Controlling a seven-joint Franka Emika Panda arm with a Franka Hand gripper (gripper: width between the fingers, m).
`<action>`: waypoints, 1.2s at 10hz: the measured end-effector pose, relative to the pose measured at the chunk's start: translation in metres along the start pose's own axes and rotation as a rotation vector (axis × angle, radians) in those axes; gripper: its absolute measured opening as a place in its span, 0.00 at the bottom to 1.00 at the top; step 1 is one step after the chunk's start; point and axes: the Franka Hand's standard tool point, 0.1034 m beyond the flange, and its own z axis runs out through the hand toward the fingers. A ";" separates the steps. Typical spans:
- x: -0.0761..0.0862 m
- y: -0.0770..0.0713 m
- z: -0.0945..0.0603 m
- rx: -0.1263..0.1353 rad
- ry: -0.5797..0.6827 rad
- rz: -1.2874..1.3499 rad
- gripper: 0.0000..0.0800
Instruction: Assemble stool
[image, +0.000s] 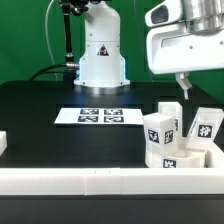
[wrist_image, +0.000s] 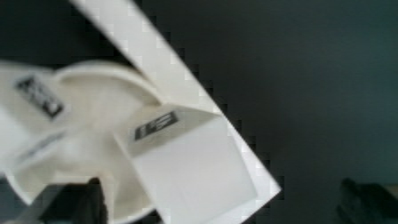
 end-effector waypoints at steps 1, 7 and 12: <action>-0.001 0.000 0.000 -0.026 0.002 -0.150 0.81; 0.000 0.001 0.000 -0.073 -0.010 -0.664 0.81; 0.003 -0.001 0.006 -0.190 -0.041 -1.324 0.81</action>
Offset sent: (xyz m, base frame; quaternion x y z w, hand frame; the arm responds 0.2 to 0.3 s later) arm 0.0068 0.0046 0.0022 -0.0440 -0.0091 -0.2700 0.9618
